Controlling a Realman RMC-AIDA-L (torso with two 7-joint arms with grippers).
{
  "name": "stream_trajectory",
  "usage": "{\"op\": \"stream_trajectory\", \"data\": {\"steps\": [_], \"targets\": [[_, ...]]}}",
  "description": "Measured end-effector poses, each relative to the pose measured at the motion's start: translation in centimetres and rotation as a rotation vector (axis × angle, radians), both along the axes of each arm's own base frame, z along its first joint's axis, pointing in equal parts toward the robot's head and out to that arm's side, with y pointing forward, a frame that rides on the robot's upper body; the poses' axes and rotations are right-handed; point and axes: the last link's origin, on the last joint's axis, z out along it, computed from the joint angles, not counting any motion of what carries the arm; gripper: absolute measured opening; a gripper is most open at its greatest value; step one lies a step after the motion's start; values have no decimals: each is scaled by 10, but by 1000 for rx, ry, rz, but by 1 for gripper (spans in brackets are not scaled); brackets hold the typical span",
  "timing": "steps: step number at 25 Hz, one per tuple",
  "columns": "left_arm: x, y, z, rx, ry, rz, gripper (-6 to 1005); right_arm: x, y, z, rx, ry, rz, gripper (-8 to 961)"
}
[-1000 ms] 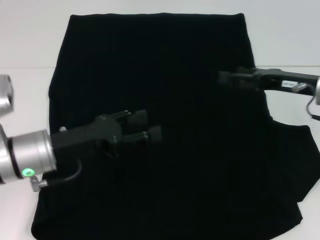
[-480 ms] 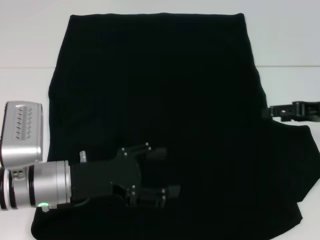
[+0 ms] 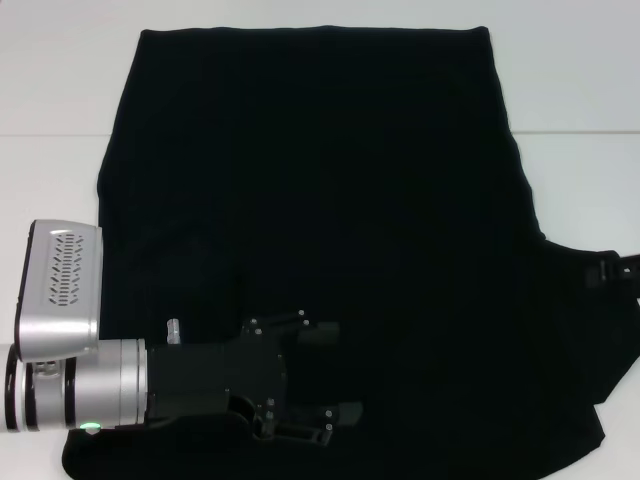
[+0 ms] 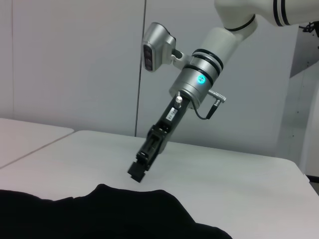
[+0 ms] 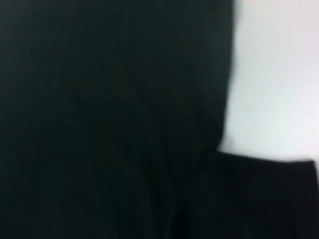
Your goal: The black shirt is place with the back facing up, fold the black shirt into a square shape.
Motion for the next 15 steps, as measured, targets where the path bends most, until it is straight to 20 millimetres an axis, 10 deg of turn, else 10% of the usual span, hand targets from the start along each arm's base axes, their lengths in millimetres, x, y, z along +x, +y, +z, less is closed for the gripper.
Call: {"op": "stream_trajectory", "data": {"steps": [15], "targets": [[-1, -1, 1, 5, -12, 14, 921, 6, -17, 6, -104, -30, -54, 855]]}}
